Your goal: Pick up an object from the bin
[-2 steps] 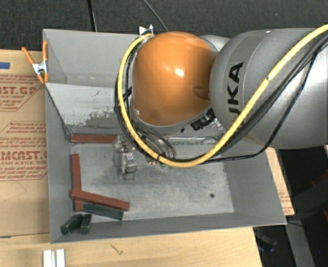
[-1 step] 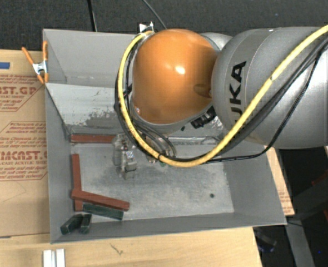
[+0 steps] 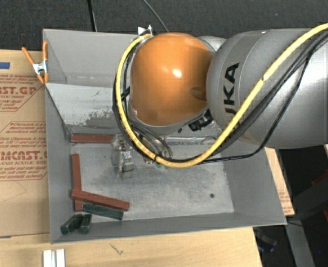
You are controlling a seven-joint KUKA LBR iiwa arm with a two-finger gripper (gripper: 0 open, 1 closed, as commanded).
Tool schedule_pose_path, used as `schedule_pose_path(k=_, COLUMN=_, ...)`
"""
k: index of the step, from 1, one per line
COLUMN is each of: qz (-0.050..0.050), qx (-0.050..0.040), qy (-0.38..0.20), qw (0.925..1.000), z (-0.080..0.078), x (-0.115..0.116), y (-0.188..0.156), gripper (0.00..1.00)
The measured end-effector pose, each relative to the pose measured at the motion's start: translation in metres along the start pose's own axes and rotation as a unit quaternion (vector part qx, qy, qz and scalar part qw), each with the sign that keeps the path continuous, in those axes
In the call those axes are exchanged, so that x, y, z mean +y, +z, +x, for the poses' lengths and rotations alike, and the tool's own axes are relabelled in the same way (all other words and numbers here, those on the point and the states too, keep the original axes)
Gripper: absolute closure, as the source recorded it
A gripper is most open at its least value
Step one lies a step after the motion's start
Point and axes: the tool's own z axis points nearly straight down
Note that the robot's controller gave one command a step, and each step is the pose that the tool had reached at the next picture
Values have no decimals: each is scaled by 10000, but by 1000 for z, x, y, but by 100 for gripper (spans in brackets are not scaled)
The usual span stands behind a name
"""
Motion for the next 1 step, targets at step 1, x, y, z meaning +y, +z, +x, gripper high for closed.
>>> schedule_pose_path(k=1, qz=12, qx=54, qy=631, qw=9980, z=-2, x=6, y=100, gripper=0)
